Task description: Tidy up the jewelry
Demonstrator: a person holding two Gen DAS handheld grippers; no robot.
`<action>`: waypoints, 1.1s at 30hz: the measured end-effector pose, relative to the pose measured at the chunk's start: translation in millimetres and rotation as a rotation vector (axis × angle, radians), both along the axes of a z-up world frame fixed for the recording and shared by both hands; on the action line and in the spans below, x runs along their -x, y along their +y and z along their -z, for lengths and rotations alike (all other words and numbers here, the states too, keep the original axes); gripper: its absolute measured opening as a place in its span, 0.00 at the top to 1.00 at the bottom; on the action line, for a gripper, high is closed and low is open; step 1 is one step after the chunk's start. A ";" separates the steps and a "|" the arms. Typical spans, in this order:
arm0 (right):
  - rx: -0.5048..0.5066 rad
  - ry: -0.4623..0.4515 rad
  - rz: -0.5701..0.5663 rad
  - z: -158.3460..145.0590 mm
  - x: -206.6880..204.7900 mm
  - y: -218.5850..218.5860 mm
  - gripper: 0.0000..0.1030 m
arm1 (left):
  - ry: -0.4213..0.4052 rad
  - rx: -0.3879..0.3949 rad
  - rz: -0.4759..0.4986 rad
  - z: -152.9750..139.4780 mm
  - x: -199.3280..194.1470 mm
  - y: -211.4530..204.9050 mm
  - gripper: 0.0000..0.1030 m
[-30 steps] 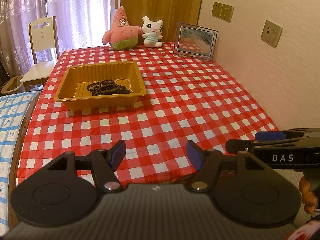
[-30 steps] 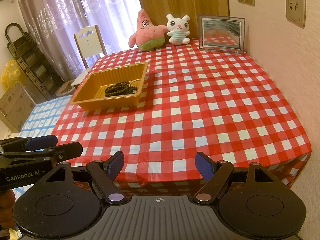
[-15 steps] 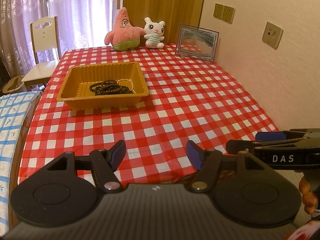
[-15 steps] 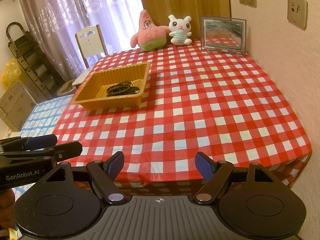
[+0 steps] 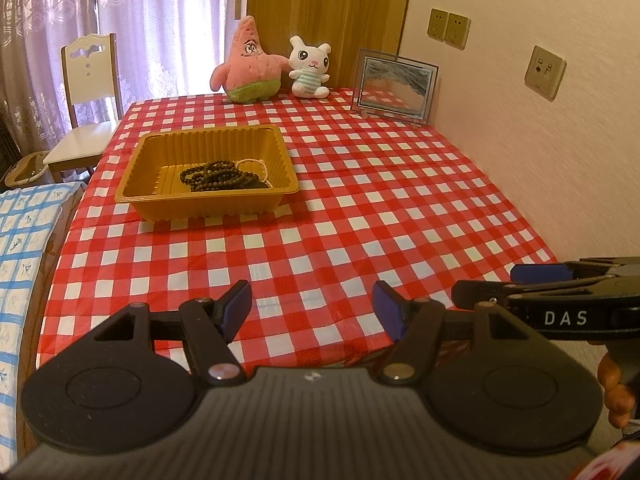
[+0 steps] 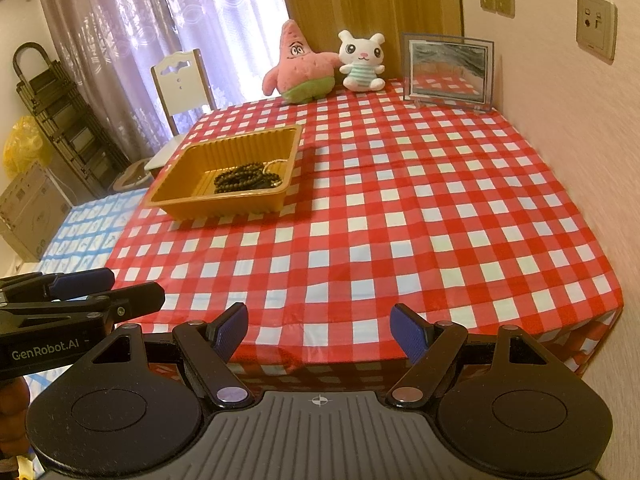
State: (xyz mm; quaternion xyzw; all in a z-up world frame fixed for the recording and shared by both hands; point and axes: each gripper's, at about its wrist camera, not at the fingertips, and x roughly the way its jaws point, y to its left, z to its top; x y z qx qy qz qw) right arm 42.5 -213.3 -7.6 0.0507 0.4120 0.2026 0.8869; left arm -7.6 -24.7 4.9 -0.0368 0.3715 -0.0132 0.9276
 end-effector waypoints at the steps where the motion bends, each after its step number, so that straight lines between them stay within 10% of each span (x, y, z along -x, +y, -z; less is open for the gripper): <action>1: 0.000 0.000 0.000 0.0 0.1 0.1 0.25 | -0.001 0.000 0.000 0.0 0.0 0.0 0.37; 33: 0.001 0.000 -0.003 0.9 -0.5 0.3 0.25 | -0.006 0.004 -0.004 -2.5 0.3 2.5 0.37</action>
